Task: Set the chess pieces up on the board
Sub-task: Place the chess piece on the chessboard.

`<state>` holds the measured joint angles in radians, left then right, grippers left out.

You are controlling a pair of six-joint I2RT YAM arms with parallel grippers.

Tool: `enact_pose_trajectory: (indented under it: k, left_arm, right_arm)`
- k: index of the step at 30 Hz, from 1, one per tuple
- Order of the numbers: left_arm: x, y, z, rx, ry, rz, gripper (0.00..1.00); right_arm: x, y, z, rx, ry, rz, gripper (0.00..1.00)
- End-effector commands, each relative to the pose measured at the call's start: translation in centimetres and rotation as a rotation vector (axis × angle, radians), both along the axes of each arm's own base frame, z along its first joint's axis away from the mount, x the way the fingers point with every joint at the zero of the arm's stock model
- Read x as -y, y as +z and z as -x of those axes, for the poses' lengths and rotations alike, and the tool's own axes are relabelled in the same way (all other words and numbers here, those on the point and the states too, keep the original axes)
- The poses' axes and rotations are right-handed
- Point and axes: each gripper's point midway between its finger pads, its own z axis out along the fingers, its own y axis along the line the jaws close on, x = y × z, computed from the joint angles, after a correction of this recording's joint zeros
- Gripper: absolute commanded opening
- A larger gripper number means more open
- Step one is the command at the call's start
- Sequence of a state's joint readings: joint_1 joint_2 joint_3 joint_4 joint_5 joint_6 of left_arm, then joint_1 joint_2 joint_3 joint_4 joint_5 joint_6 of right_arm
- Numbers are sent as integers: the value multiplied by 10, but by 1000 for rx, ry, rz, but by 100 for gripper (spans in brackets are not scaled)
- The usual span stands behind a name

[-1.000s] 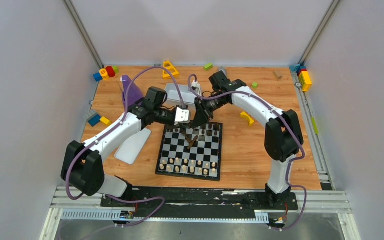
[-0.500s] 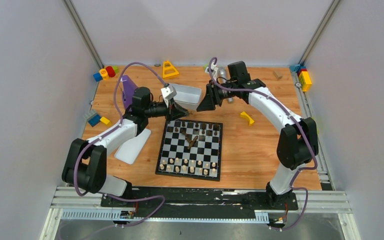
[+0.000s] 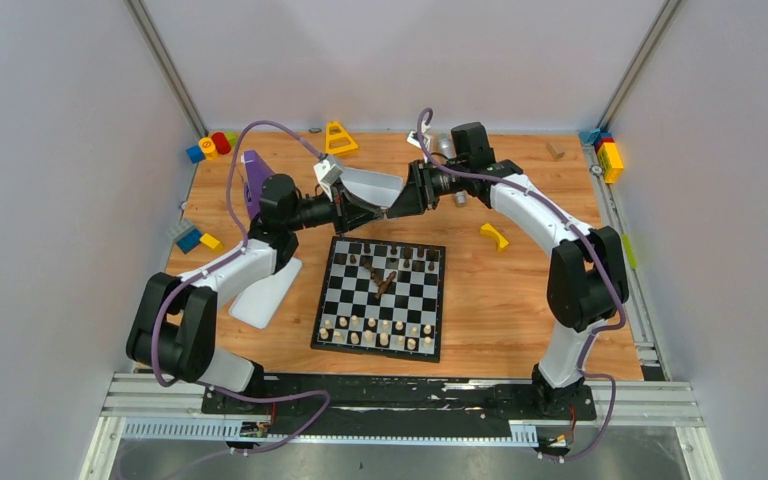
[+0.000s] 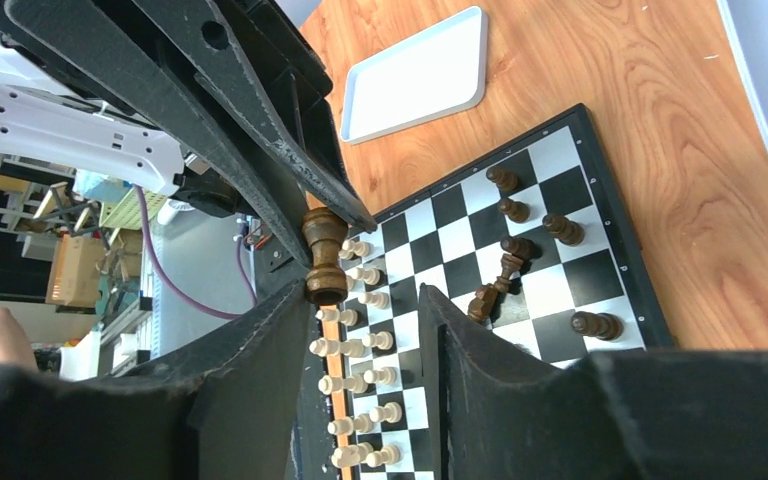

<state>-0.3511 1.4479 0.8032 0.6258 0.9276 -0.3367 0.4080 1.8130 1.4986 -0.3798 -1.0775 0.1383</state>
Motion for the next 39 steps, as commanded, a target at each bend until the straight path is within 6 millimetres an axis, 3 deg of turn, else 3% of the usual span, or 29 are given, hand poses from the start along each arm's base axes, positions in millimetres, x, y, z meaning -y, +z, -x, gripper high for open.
enact_pose_trajectory:
  k: [1, 6, 17, 25, 27, 30, 31, 33, 35, 39]
  left_arm:
    - [1, 9, -1, 23, 3, 31, 0]
    - [2, 6, -1, 20, 1, 28, 0]
    - [2, 3, -2, 17, -5, 22, 0]
    - [2, -5, -2, 9, -9, -2, 3]
    - [1, -8, -2, 16, -9, -23, 13]
    - [-4, -13, -1, 42, -7, -79, 37]
    - [-7, -14, -1, 60, -5, -108, 42]
    - [-17, -14, -3, 75, 12, -144, 64]
    - [-33, -14, -6, 71, 42, -179, 76]
    - [-76, -15, -11, 93, 127, -267, 85]
  right_arm:
    - [-6, 19, 0, 32, 36, -58, 43]
    - [-7, 23, 2, 29, 52, -74, 40]
    - [-9, 26, 4, 20, 80, -94, 23]
    - [-10, 29, 2, 31, 82, -98, 3]
    - [-10, 31, -1, 50, 69, -92, 0]
    - [-9, 32, -8, 90, 33, -67, 0]
    - [-8, 32, -10, 107, 18, -54, 0]
    - [-7, 31, -18, 136, -15, -15, 0]
    - [-7, 28, -24, 169, -39, 39, 0]
    - [-16, 17, -32, 256, -53, 169, 0]
